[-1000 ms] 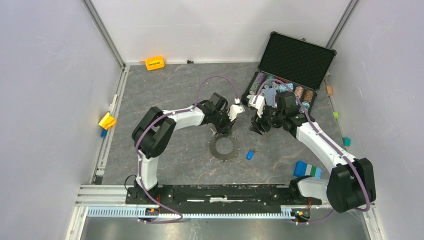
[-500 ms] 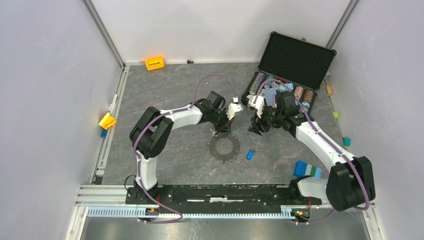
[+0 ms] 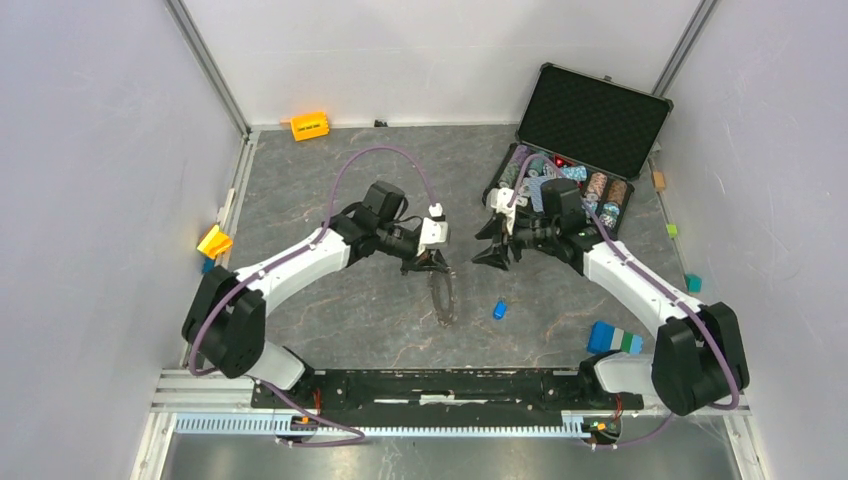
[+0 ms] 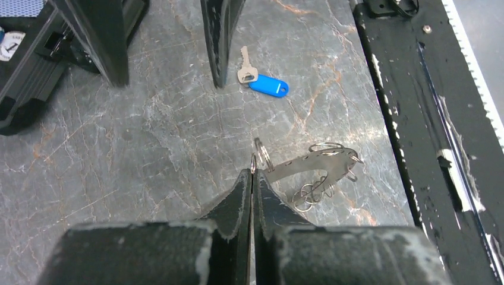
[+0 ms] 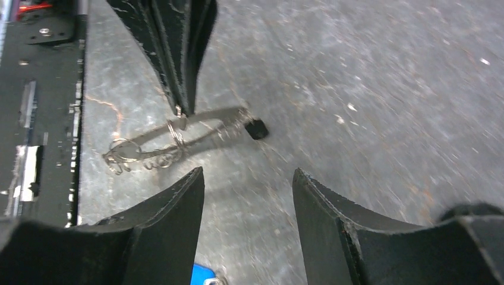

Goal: Put the keys on the keyring

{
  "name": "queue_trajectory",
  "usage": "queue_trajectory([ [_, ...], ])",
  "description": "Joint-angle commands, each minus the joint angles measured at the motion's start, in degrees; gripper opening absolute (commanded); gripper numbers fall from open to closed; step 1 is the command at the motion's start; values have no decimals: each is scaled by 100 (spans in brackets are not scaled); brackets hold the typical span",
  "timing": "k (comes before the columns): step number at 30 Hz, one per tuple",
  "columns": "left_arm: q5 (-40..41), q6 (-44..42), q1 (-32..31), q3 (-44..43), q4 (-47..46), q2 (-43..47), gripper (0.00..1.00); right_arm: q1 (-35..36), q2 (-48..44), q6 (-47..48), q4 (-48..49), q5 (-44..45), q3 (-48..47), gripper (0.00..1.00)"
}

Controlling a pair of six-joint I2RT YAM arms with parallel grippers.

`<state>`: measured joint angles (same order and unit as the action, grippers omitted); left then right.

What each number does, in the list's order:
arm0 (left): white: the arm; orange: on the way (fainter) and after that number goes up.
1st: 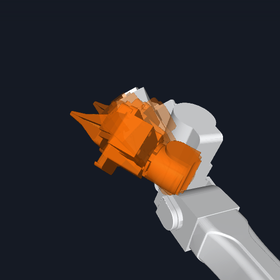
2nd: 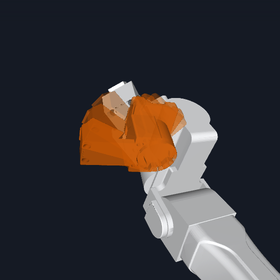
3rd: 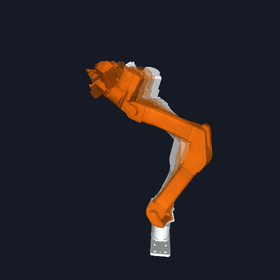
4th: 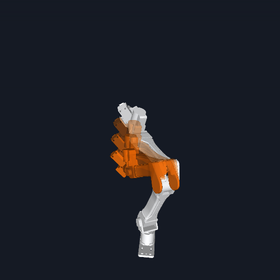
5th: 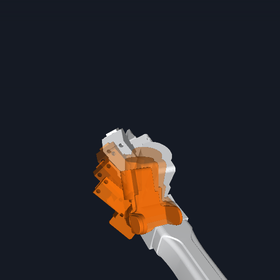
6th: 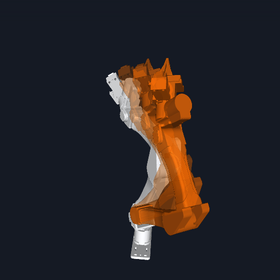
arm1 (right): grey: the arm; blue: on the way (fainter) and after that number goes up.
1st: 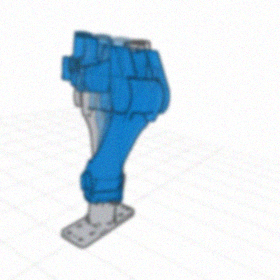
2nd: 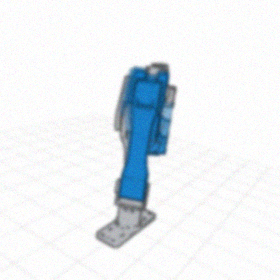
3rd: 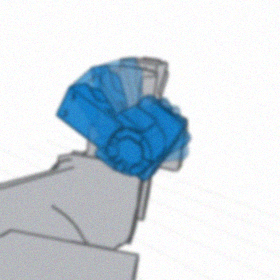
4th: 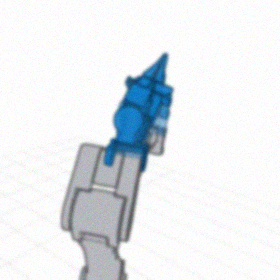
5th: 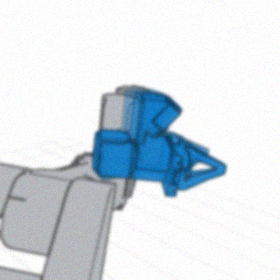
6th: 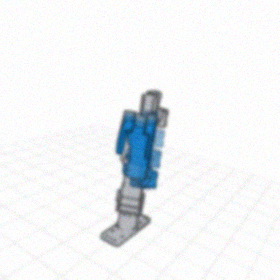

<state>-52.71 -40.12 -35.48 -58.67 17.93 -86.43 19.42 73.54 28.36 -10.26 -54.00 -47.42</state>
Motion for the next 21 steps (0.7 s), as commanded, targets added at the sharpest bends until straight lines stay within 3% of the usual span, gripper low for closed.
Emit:
queue_trajectory([
  [1, -267, -866, -2, 282, 123, 531, 2, 496, 119, 51, 244, -402, -289, 62],
  [7, 36, -858, 3, 498, -22, 1018, 2, 1017, 181, 119, 204, -370, -506, 61],
  [21, 360, 664, 49, 1243, -1713, 1599, 2, 1457, 248, 168, 56, -242, -367, 46],
])
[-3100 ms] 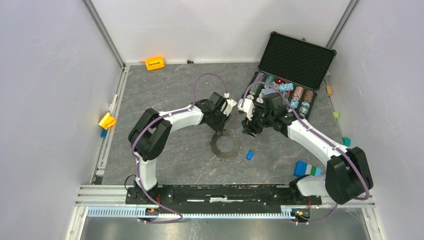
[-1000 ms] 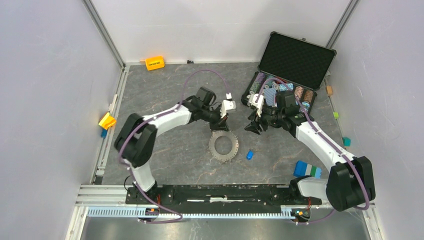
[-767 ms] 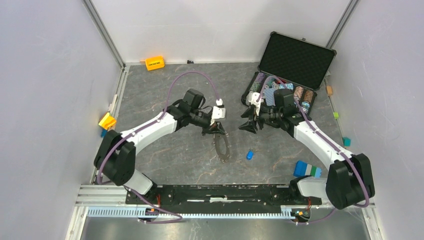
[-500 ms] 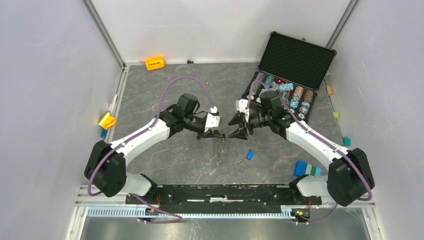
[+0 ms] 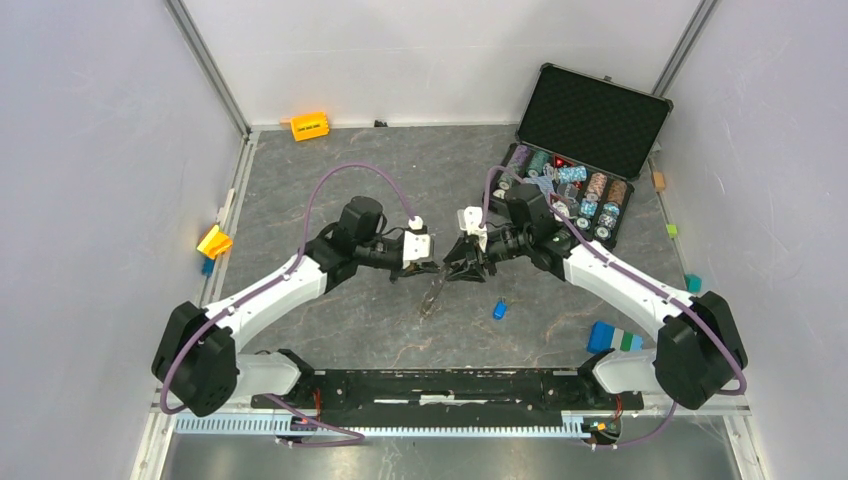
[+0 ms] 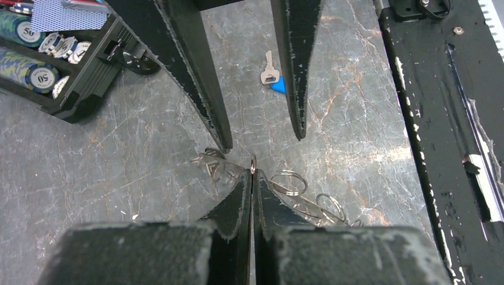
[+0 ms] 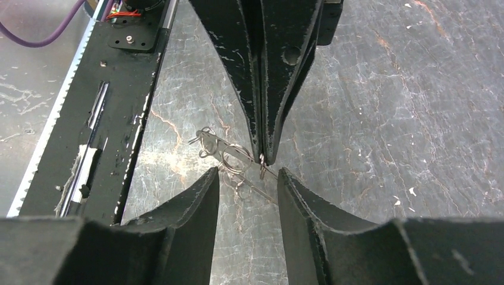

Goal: Put the keys on the keyring

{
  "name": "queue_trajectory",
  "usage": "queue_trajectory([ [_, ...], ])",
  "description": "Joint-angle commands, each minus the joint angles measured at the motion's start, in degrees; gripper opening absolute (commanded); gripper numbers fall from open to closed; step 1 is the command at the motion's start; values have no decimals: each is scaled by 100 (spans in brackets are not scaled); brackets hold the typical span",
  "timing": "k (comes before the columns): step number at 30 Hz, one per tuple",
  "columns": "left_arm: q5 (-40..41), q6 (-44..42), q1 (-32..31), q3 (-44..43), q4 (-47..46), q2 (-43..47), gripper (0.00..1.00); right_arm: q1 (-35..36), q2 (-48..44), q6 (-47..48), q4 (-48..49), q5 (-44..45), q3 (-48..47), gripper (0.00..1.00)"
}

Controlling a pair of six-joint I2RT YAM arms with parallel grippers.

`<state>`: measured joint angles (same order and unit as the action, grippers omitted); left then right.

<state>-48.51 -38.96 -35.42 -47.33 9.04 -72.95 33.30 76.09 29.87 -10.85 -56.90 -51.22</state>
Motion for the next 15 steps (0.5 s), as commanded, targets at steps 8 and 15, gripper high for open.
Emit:
queue_trajectory([
  [8, -543, 1742, 255, 608, -2225, 392, 2, 79, -120, -147, 421, 449, 148, 41],
  [15, -866, 2600, 367, 1154, -3696, 339, 2, 80, -253, -355, 711, 586, 276, 32],
])
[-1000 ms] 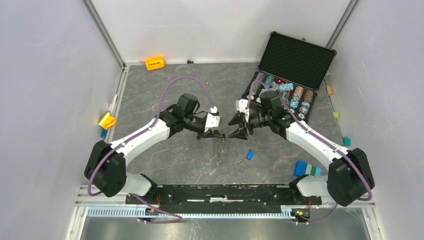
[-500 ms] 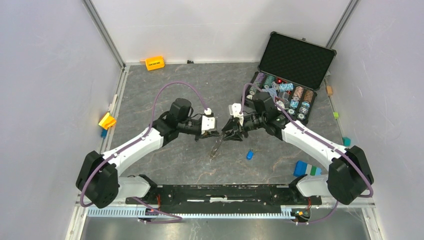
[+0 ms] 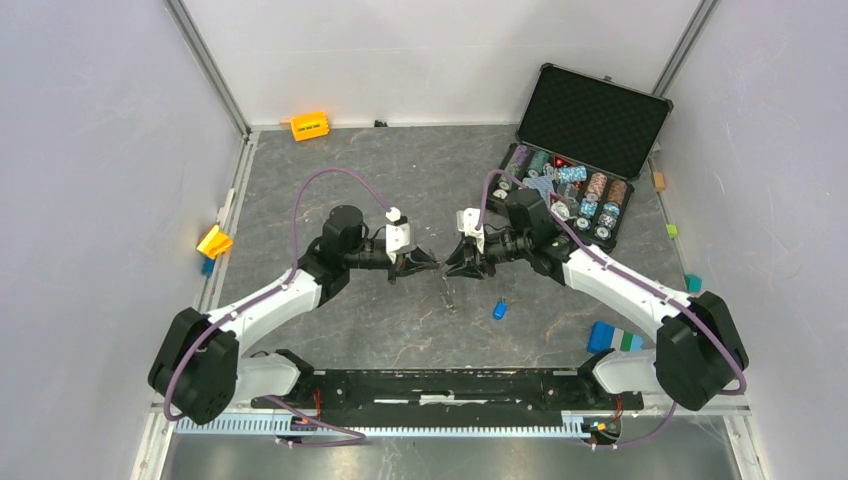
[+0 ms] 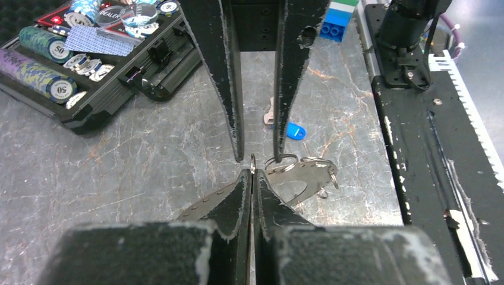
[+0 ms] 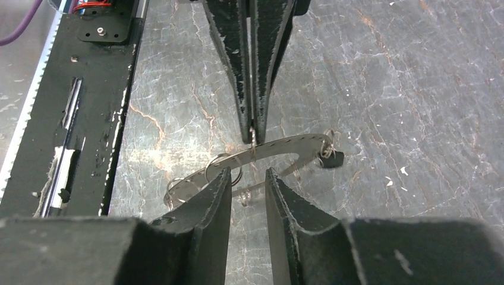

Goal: Put the keys on the keyring

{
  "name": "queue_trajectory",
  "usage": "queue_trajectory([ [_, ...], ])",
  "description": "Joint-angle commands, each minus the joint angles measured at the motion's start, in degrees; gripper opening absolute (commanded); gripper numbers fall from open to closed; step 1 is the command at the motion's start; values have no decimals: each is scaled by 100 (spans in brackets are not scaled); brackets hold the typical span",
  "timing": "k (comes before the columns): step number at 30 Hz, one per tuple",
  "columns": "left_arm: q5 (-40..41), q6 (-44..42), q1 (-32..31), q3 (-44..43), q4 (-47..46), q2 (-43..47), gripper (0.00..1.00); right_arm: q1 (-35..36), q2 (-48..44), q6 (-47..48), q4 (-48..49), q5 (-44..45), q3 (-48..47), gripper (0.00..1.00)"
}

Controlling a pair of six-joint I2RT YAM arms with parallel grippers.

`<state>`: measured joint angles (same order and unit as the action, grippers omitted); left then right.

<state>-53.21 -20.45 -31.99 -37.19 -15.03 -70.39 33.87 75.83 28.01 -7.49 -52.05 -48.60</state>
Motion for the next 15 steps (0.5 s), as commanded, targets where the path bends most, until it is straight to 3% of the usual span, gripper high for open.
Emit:
queue_trajectory([
  [1, -413, 784, 24, 158, -1359, 62, 2, 22, -248, -196, 421, 90, 25, 32],
  [15, -445, 1074, 26, 270, -1888, -232, 2, 23, -270, -304, 534, 41, 57, 28],
])
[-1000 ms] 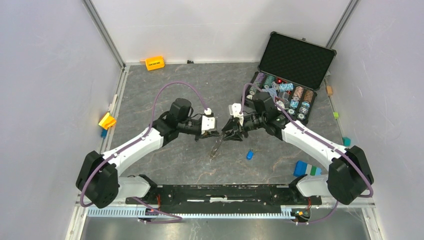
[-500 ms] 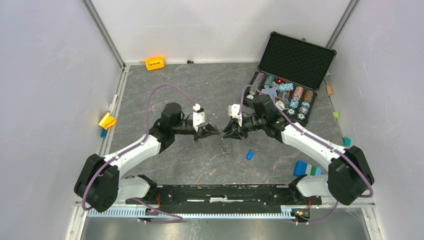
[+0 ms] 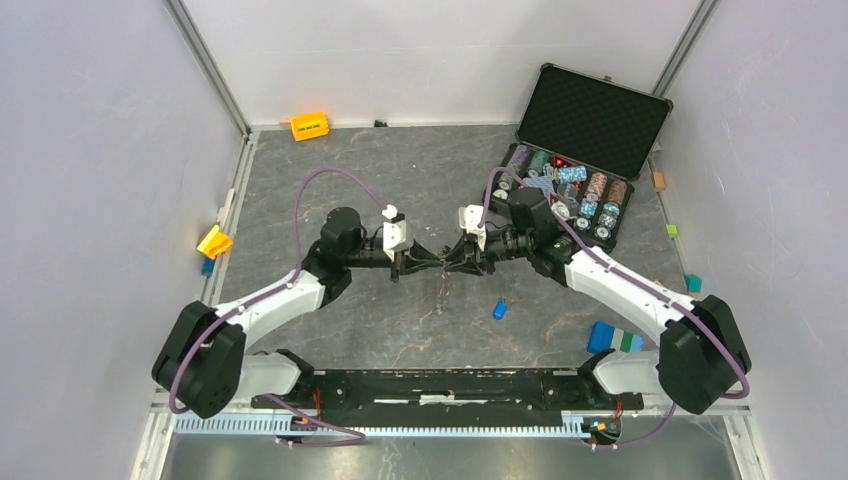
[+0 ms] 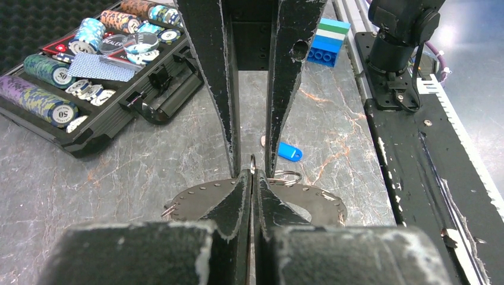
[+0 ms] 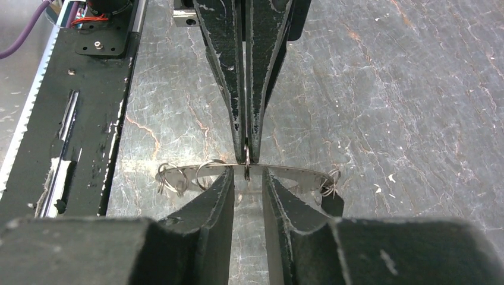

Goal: Put the keys on the keyring

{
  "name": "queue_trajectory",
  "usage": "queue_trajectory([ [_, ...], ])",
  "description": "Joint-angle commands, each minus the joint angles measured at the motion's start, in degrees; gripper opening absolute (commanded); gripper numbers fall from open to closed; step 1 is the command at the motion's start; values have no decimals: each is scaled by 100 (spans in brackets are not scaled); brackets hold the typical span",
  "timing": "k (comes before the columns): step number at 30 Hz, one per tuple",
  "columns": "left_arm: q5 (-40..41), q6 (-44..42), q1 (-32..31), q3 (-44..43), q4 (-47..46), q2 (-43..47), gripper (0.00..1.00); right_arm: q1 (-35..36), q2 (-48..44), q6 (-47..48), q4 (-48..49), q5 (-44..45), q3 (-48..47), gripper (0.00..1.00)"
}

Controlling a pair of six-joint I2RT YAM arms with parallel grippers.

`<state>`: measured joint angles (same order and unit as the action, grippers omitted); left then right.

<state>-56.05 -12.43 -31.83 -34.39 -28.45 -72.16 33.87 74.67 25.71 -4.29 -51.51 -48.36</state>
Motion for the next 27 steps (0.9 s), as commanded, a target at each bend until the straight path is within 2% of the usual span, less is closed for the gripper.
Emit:
queue_trajectory([
  [1, -160, 296, 10, -8, -566, -73, 2, 19, -149, -84, 224, 6, 30, 25],
  [9, -194, 299, 9, 33, -627, -136, 2, 23, -176, -78, 209, 260, 3, 0],
  [15, -196, -269, 6, -50, -28, -139, 3, 18, -192, 77, -256, 696, -282, 0],
  [21, 2, -1680, 10, -794, 1874, -171, 24, 173, -34, 641, -1238, 1221, -848, 0],
  [24, 208, -1875, 11, -1098, 2298, -228, 34, 307, 33, 738, -1480, 1487, -1001, 0],
  [27, 242, -1930, 5, -1301, 2529, -283, 40, 430, 146, 793, -1737, 1724, -1190, 0],
])
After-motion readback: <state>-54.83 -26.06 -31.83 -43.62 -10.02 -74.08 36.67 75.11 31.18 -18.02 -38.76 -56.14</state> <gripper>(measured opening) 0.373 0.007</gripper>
